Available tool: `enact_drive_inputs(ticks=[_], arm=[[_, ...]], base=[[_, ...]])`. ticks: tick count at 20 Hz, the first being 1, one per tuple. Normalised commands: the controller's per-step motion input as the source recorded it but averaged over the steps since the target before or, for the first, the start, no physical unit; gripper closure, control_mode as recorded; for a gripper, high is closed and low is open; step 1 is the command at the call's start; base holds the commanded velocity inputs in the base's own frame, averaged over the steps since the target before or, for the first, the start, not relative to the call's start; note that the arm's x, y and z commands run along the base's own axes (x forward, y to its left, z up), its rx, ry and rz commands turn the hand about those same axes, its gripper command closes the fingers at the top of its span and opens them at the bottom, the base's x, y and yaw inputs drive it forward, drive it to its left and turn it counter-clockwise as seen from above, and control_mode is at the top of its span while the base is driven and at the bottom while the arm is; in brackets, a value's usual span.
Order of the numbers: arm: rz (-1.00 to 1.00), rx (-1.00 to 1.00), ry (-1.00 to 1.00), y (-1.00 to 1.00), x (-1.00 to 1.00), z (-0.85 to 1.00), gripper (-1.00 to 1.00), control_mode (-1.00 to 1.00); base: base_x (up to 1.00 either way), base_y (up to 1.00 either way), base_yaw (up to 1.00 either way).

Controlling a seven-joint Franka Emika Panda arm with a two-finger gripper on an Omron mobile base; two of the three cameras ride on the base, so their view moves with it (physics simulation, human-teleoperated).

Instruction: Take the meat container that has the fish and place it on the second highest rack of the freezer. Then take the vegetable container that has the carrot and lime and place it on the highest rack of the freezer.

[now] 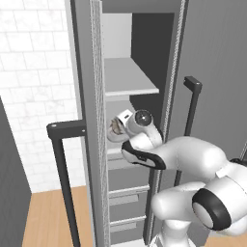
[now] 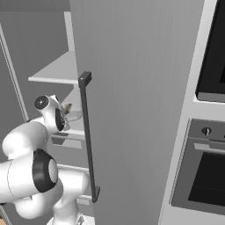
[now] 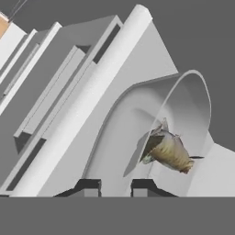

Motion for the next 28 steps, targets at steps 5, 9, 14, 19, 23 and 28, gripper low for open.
enact_drive_inputs(ticks=[5, 9, 14, 19, 23, 28], arm=[[-0.03, 0.0, 0.0, 0.0, 0.31, -0.01, 1.0, -1.0], [-0.01, 0.0, 0.0, 0.04, 0.01, -0.08, -1.0, -1.0], [-0.01, 0.0, 0.0, 0.01, 0.0, -0.04, -1.0, -1.0], [0.0, 0.0, -0.13, 0.0, -0.1, 0.1, -1.0, -1.0], [0.0, 0.04, -0.34, 0.0, -0.34, 0.78, -1.0, -1.0], [0.0, 0.09, -0.11, 0.0, -0.62, 0.94, -1.0, -1.0]], base=[[0.0, 0.0, 0.0], [0.0, 0.0, 0.0], [0.0, 0.0, 0.0], [0.0, 0.0, 0.0], [0.0, 0.0, 0.0], [0.0, 0.0, 0.0]])
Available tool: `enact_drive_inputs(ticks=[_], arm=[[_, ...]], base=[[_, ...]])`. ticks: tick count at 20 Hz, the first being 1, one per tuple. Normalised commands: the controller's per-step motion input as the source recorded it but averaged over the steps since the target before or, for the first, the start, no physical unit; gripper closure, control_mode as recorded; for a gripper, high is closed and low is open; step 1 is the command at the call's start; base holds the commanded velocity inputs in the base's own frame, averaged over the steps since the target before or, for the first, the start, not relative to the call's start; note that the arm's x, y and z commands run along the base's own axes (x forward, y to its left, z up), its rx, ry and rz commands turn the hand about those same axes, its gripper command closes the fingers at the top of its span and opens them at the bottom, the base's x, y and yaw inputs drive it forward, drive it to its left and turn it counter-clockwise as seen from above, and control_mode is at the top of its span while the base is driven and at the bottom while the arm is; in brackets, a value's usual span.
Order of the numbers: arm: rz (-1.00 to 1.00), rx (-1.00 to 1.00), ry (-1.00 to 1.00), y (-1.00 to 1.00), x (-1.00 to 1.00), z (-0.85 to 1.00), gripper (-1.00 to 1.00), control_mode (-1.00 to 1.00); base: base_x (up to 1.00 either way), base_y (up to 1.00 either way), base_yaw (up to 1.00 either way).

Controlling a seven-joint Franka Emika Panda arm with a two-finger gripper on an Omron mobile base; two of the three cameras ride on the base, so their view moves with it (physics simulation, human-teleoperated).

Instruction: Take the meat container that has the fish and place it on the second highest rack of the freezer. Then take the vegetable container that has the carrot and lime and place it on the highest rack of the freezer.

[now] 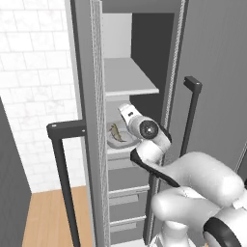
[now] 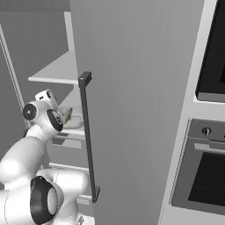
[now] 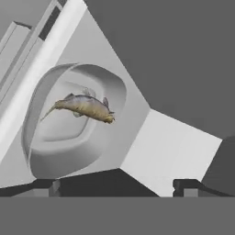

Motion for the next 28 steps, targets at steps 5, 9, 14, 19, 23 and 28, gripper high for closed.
enact_drive_inputs(ticks=[5, 9, 14, 19, 23, 28], arm=[[0.0, 0.22, 0.27, -0.23, -1.0, 0.75, -1.0, -1.0], [-0.07, 0.2, 0.56, -0.35, -1.0, 0.37, -1.0, -1.0], [-0.11, 0.02, 0.45, -0.11, -1.0, -0.29, -1.0, -1.0], [-0.02, -0.02, -0.11, 0.0, -0.49, -0.34, -1.0, -1.0], [0.02, 0.0, -0.15, -0.1, -0.21, -0.15, -1.0, -1.0], [0.0, 0.0, -0.1, -0.06, -0.17, -0.06, -1.0, -1.0]], base=[[0.0, 0.0, 0.0], [0.0, 0.0, 0.0], [0.0, 0.0, 0.0], [0.0, 0.0, 0.0], [0.0, 0.0, 0.0], [0.0, 0.0, 0.0]])
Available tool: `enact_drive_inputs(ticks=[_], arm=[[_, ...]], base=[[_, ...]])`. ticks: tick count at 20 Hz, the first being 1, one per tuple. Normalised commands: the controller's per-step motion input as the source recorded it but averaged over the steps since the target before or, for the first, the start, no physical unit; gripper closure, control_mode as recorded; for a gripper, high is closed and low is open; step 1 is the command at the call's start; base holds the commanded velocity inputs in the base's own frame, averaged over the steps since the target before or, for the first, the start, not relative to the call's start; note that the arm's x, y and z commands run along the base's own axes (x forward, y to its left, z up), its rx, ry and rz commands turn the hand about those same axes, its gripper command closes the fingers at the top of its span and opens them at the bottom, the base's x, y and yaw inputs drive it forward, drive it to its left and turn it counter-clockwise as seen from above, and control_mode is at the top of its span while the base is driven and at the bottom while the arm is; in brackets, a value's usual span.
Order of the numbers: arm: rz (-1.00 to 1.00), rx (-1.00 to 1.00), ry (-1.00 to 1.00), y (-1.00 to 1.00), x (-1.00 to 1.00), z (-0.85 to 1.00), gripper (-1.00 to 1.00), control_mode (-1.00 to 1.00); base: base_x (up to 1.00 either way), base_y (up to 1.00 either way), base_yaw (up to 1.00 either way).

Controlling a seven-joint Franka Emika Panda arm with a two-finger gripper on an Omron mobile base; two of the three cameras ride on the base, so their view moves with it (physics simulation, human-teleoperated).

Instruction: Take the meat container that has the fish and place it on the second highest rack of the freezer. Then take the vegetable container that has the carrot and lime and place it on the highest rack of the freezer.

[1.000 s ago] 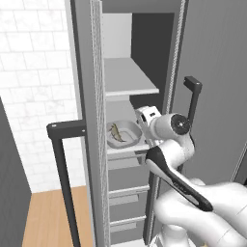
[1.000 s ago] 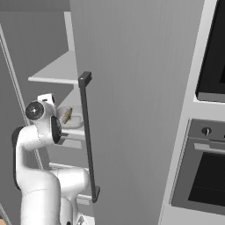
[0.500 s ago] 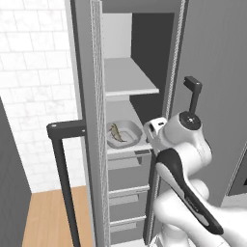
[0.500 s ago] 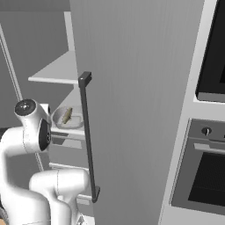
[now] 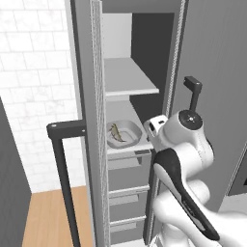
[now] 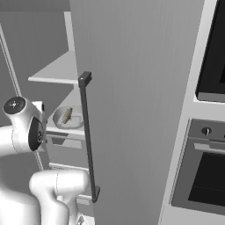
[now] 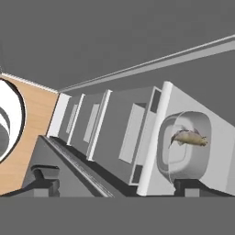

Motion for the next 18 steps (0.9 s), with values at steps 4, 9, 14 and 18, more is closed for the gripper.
enact_drive_inputs(ticks=[4, 9, 14, 18], arm=[[0.0, 0.0, -0.09, -0.08, -0.16, 0.0, -1.0, 1.0], [0.0, 0.0, 0.0, 0.0, 0.0, 0.0, -1.0, 1.0], [0.0, 0.0, 0.0, 0.0, 0.0, 0.0, -1.0, 1.0], [0.0, 0.0, 0.0, 0.0, 0.0, 0.0, -1.0, 1.0]], base=[[-0.34, -0.24, 0.0], [-0.82, -0.69, -0.02], [-0.58, -0.96, -0.07], [-0.29, -1.0, -0.04]])
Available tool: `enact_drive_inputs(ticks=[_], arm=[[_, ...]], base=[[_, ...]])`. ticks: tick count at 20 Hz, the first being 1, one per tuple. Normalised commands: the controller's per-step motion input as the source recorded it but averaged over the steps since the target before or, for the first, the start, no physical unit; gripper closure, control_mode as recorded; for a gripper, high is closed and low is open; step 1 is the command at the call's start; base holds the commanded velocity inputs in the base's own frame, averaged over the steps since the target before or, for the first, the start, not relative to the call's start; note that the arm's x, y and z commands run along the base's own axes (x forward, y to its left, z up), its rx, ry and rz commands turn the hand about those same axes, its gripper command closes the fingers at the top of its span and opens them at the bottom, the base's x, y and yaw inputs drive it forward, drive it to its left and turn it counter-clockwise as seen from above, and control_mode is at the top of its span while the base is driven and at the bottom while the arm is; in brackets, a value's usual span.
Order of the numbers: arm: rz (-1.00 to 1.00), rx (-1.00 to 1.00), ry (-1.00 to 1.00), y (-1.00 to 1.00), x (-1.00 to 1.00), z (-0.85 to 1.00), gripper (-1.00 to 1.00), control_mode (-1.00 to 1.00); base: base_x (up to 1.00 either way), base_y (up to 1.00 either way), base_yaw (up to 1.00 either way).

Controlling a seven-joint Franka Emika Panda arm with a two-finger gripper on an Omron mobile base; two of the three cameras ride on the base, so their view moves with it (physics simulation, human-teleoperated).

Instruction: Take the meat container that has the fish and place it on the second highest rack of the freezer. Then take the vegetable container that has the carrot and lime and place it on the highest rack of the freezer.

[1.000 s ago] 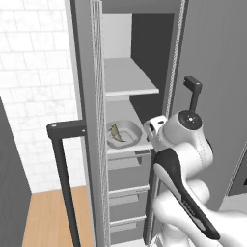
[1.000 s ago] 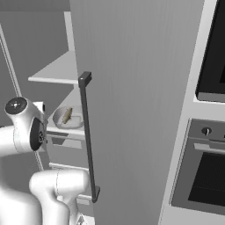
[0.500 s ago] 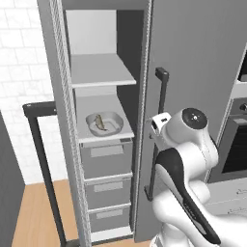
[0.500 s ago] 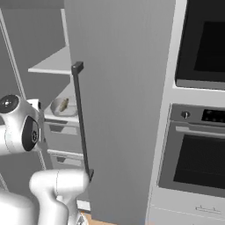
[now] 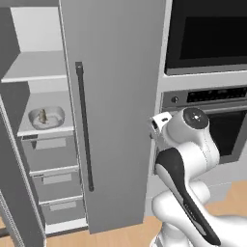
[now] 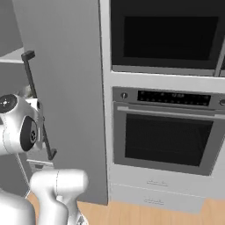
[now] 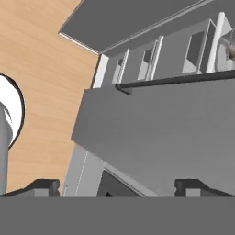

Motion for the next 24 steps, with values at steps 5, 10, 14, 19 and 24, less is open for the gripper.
enact_drive_inputs(ticks=[5, 10, 14, 19, 24], arm=[[0.0, 0.0, 0.0, 0.0, 0.0, 0.0, -1.0, 1.0], [0.0, 0.0, 0.0, 0.0, 0.0, 0.0, -1.0, 1.0], [0.0, 0.0, 0.0, 0.0, 0.0, 0.0, -1.0, 1.0], [0.0, 0.0, 0.0, 0.0, 0.0, 0.0, -1.0, 1.0], [0.0, 0.0, 0.0, 0.0, 0.0, 0.0, -1.0, 1.0]], base=[[-0.03, -1.0, 0.0], [0.0, -1.0, 0.0], [0.04, -1.0, 0.0], [0.06, -1.0, 0.0], [0.19, -1.0, 0.0]])
